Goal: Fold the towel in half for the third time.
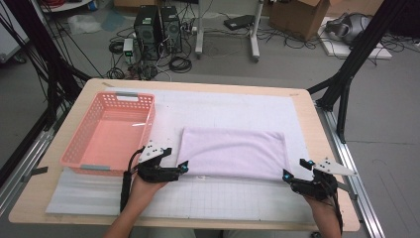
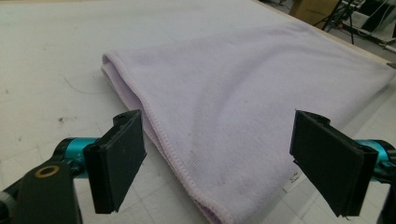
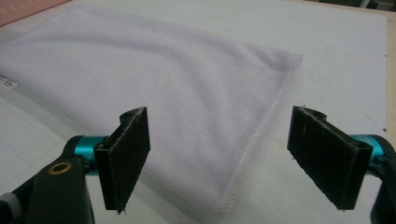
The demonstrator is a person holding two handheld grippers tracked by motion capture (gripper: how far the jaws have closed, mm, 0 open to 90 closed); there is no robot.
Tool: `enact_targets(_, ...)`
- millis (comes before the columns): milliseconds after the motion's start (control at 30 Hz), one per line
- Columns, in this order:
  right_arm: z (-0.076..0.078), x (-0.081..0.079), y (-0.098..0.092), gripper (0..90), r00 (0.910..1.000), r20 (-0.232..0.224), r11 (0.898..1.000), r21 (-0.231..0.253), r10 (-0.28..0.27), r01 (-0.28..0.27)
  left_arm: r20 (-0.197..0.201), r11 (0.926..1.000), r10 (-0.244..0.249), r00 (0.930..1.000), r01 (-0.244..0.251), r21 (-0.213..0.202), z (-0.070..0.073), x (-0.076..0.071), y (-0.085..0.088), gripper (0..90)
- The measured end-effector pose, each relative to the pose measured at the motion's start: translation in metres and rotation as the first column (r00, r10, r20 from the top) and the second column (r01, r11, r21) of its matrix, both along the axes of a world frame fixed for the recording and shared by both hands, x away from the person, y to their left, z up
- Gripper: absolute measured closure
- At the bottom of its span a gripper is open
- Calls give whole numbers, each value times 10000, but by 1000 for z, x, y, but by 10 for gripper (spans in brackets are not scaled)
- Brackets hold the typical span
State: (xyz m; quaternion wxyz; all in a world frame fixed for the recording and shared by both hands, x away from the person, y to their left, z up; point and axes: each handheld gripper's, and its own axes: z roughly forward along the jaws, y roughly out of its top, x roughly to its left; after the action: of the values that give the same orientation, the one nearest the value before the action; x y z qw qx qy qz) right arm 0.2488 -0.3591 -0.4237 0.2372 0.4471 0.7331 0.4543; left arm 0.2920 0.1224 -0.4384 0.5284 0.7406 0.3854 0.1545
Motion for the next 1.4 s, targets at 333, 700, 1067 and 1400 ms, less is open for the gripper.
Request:
enact_targets(333, -1, 5, 10, 185, 9989, -219, 9991, -72, 408, -410, -726, 9995, 16, 9974, 6, 305, -8, 3, -3, 269)
enact_targets(700, 7, 21, 35, 188, 9948, -92, 9948, 38, 1019, -1019, -1699, 9928, 280, 9851, -76, 1194, -14, 7, -5, 425)
enact_targets(1067, 18, 48, 82, 191, 9806, -39, 9803, -230, 1961, -1962, -1666, 9886, -7, 9860, 258, 1484, -13, 4, -10, 655)
enact_targets(1400, 23, 98, 128, 193, 9565, -667, 9580, -218, 2840, -2860, -2071, 9948, -63, 9783, 273, 985, -14, 4, -9, 798)
